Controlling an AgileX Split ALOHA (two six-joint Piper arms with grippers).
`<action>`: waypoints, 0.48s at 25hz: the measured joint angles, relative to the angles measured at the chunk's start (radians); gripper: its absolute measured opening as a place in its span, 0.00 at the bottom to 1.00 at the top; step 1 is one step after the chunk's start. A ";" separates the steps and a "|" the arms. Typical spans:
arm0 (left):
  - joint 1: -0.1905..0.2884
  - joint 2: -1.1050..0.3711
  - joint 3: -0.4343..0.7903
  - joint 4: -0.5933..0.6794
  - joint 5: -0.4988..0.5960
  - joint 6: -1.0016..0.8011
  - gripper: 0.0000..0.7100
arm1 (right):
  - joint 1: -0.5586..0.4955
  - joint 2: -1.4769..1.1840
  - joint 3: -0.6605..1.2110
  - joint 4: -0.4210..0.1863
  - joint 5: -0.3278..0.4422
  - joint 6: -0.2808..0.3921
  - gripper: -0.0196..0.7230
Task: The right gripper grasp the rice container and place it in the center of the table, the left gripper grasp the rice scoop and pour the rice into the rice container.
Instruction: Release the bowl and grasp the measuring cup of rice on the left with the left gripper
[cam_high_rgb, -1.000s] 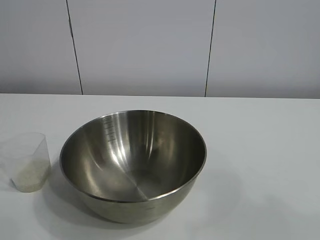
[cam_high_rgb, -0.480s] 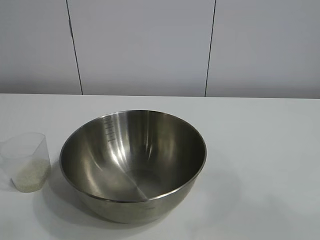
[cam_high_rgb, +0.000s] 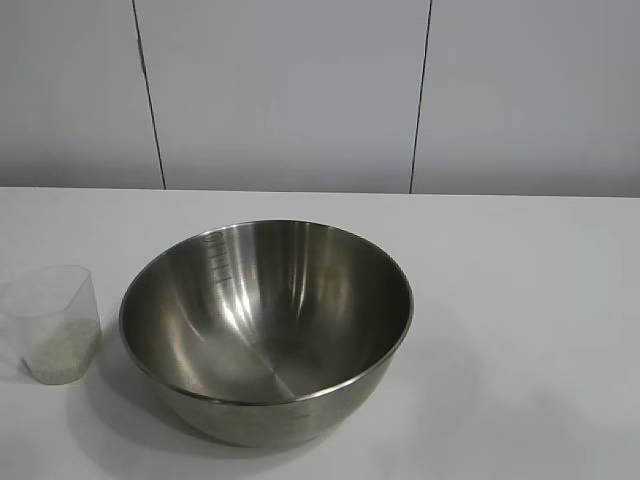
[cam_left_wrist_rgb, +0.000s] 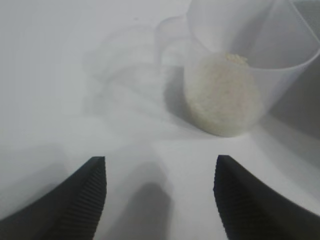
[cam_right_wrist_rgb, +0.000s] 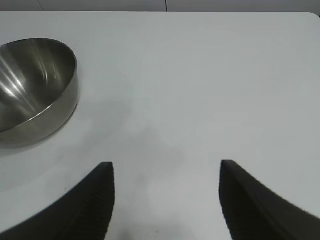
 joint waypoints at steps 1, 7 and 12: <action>0.001 0.007 -0.005 -0.002 0.000 0.000 0.64 | 0.000 0.000 0.000 0.000 0.000 0.000 0.59; 0.072 0.024 -0.020 0.120 0.000 -0.032 0.58 | 0.000 0.000 0.000 0.000 0.000 0.000 0.59; 0.189 0.024 -0.034 0.261 0.000 -0.040 0.57 | 0.000 0.000 0.000 0.000 0.000 0.000 0.59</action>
